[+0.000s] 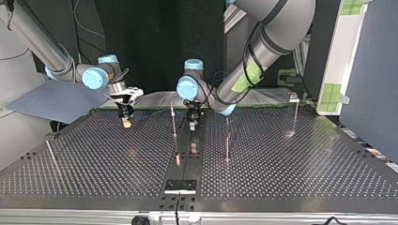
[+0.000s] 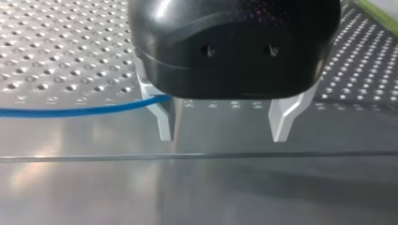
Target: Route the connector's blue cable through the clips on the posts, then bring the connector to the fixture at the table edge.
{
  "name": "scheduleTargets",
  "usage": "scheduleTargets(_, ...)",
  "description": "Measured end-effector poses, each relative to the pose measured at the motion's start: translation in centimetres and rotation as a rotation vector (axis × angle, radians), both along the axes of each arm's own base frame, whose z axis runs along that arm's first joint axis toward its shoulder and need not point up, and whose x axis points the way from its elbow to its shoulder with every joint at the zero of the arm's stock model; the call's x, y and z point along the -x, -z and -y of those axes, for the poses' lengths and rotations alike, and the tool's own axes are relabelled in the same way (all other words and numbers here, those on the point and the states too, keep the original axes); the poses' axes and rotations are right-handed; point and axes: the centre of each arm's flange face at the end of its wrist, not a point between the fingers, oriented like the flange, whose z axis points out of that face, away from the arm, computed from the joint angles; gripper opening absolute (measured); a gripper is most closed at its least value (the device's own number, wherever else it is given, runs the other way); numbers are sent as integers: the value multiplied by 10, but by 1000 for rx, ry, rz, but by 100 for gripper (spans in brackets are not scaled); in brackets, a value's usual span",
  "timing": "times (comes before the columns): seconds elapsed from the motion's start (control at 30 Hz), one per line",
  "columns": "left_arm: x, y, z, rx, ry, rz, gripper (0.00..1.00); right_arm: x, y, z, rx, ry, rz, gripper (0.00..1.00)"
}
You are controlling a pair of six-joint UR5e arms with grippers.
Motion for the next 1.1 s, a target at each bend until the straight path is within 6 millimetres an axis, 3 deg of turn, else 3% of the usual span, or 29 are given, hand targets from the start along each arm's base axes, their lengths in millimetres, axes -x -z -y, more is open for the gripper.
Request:
scheduleTargets(0.3,10,0,-4,-29,-57,-43,100,-1,0,-1,-1,-1,-1,16)
scheduleTargets(0.77,45,-19,23,-10,73,-48,100,-1,1,-1,-6,-1,-3,16)
scheduleTargets(1.1,68,-30,24,20,118,-34,100,0,1,-2,-13,0,-5,16)
